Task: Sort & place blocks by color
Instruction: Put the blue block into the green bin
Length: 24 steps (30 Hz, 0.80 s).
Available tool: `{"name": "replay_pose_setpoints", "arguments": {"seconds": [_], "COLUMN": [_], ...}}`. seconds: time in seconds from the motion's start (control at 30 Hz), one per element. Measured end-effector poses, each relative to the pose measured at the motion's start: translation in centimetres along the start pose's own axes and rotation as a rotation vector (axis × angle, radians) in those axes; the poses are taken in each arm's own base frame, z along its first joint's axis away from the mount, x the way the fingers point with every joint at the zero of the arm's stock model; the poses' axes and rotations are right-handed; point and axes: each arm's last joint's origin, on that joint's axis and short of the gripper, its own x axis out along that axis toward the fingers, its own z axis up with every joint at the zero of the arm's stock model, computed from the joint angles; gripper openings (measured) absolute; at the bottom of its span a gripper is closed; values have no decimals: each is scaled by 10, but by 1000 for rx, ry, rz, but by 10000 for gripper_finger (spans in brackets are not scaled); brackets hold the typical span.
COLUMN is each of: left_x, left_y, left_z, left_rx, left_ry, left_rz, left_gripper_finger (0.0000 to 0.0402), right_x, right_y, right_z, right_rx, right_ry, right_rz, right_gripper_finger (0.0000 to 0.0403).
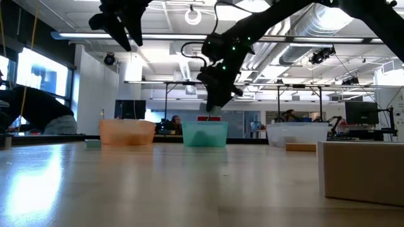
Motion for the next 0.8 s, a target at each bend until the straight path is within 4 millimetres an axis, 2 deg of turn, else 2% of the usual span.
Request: {"name": "replay_pose_setpoints", "arguments": {"seconds": [0.2,0.6,0.8], "left_x": [0,0,0], "left_y": [0,0,0], "left_z": [0,0,0], "left_rx": [-12,-14,-12], "left_ry": [-1,0,7], "left_rz": [0,-1,-10], "left_gripper_finger": [213,213,213], "right_x": [17,31,31], "right_y": [5,13,12], "right_z": [-15,-32,-32], "right_rx": [-9,-30,-68], "right_ry": [7,36,34], "right_rz": [41,94,93], "right_gripper_finger": [110,114,145]}}
